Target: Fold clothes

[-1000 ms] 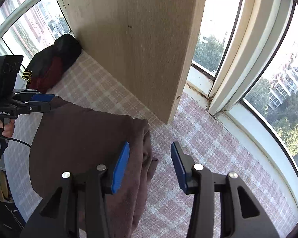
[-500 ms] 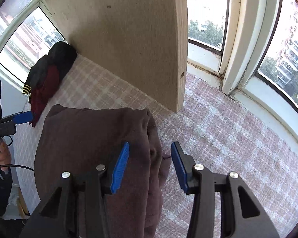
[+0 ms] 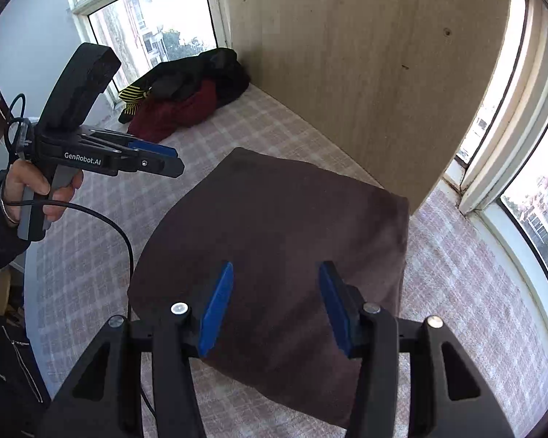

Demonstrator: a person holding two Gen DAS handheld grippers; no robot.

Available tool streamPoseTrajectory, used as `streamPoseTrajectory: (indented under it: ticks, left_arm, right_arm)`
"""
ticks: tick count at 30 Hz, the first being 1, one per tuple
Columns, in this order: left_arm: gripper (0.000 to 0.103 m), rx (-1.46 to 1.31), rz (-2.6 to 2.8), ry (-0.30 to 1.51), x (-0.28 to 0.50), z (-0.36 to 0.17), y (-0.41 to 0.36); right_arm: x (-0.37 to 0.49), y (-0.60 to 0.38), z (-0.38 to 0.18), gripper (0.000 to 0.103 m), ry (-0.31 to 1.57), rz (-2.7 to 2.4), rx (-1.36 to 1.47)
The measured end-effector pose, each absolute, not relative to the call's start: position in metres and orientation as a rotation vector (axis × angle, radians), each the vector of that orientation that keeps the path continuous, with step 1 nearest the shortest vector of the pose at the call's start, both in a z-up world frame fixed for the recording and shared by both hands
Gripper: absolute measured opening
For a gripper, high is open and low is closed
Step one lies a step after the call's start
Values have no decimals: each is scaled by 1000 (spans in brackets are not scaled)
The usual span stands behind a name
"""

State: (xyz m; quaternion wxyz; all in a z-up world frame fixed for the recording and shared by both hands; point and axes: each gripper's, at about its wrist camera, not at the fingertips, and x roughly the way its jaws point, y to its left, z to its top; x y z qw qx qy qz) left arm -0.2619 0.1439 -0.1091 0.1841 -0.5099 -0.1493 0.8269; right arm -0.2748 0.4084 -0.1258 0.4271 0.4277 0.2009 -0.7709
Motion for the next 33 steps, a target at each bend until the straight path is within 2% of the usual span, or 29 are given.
streamPoseTrajectory:
  ticks: [2, 4, 5, 8, 11, 13, 16, 20, 22, 26, 27, 29, 30, 33]
  left_arm:
    - [50, -1488, 2299, -485, -258, -129, 142]
    - [50, -1509, 2254, -524, -260, -147, 150]
    - [49, -1504, 2225, -546, -262, -153, 155]
    - [49, -1466, 2128, -568, -262, -158, 185]
    - [49, -1472, 2161, -414, -255, -154, 203]
    - [49, -1464, 2203, -455, -252, -145, 186]
    - [49, -1411, 2299, -478, -244, -118, 158]
    - [52, -1282, 2257, -488, -239, -81, 164]
    - [54, -1251, 2227, -408, -242, -79, 184]
    - [54, -1478, 2209, -166, -265, -134, 219]
    - [59, -1526, 2202, -120, -268, -149, 218]
    - [66, -1548, 2177, -206, -269, -159, 208]
    - [65, -1551, 2175, -206, -270, -157, 207]
    - [63, -1511, 2226, -69, -267, -146, 219]
  right_arm:
    - [-259, 393, -138, 50, 617, -1909, 1040]
    - [-250, 382, -154, 56, 763, -1916, 1020]
    - [-255, 383, -158, 56, 743, -1914, 1056]
    - [-278, 403, -151, 56, 512, -1890, 1173]
    - [-286, 424, -133, 57, 292, -1927, 1140]
    - [-287, 429, -132, 57, 190, -1931, 1135]
    - [-279, 419, -147, 57, 199, -1892, 1159]
    - [-261, 404, -153, 57, 316, -1927, 1106]
    - [-258, 398, -161, 59, 374, -1924, 1127]
    - [-261, 408, -153, 59, 430, -1922, 1158]
    - [-262, 411, -149, 58, 439, -1924, 1166]
    - [-277, 428, -137, 58, 383, -1977, 1184]
    - [-286, 434, -133, 58, 362, -2002, 1192]
    - [-307, 434, -133, 58, 415, -2057, 1206]
